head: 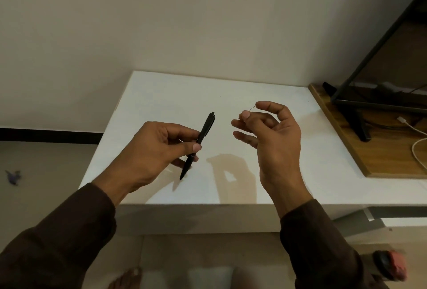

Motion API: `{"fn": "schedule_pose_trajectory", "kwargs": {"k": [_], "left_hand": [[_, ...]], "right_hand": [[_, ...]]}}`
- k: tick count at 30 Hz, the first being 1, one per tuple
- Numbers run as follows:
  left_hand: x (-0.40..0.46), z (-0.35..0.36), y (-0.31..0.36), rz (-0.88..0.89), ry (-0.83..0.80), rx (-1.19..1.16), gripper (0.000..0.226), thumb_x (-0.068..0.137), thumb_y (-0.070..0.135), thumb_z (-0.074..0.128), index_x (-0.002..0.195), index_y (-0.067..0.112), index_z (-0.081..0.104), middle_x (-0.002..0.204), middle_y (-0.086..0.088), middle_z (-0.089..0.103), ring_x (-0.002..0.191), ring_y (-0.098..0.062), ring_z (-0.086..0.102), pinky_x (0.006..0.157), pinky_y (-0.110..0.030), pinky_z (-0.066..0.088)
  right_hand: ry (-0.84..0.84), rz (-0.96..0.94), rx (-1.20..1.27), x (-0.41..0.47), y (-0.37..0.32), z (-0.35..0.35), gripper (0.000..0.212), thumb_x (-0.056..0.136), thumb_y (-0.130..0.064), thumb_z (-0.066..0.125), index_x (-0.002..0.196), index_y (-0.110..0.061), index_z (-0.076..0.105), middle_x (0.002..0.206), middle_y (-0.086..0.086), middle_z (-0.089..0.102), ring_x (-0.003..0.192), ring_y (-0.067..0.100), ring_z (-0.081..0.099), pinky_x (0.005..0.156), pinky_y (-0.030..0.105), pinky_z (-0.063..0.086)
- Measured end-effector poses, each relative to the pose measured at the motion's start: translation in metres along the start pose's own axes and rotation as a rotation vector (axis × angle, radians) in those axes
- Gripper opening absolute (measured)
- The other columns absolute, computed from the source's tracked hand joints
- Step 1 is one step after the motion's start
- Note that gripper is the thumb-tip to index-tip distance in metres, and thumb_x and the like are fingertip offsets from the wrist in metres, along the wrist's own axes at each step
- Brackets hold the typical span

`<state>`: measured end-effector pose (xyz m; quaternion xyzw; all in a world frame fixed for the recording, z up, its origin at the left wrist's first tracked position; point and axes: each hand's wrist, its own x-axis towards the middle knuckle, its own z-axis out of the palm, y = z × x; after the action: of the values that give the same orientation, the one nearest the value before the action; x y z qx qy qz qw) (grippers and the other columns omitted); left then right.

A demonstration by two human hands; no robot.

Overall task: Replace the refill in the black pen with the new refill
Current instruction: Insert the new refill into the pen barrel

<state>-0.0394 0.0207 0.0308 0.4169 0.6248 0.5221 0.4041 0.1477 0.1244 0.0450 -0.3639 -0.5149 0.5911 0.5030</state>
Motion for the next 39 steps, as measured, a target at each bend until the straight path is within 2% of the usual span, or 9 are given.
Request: {"fn": "schedule_pose_trajectory", "kwargs": {"k": [4,9,23,39], "left_hand": [[-0.003,-0.003,0.001,0.025,-0.053,0.014,0.018,0.086,0.006,0.077,0.095,0.018,0.085,0.089,-0.007,0.083,0.077,-0.024,0.08,0.064,-0.025,0.063],[-0.003,-0.005,0.0,0.038,-0.06,0.074,0.021,0.086,0.007,0.077,0.099,0.021,0.085,0.089,-0.002,0.084,0.077,-0.023,0.08,0.069,-0.033,0.066],[-0.004,-0.006,0.0,0.066,-0.086,0.101,0.022,0.086,0.011,0.078,0.098,0.028,0.085,0.088,-0.001,0.084,0.078,-0.022,0.08,0.072,-0.034,0.067],[-0.006,-0.005,0.003,0.065,-0.087,0.097,0.021,0.085,0.01,0.078,0.098,0.026,0.085,0.086,-0.002,0.084,0.075,-0.022,0.08,0.07,-0.031,0.066]], "right_hand": [[0.031,-0.111,-0.046,-0.003,-0.004,0.01,0.022,0.094,-0.004,0.072,0.112,-0.011,0.06,0.095,0.018,0.074,0.08,0.028,0.08,0.072,0.04,0.066],[0.027,-0.176,-0.058,-0.007,-0.007,0.014,0.022,0.095,-0.005,0.072,0.111,-0.01,0.059,0.094,0.014,0.073,0.08,0.028,0.081,0.073,0.045,0.066],[-0.006,-0.152,-0.079,-0.007,-0.006,0.014,0.023,0.095,-0.002,0.071,0.112,-0.009,0.059,0.096,0.016,0.072,0.077,0.028,0.081,0.072,0.04,0.066],[-0.043,-0.149,-0.099,-0.008,-0.005,0.015,0.023,0.094,-0.002,0.072,0.112,-0.011,0.06,0.095,0.016,0.073,0.079,0.027,0.08,0.07,0.038,0.066]]}}
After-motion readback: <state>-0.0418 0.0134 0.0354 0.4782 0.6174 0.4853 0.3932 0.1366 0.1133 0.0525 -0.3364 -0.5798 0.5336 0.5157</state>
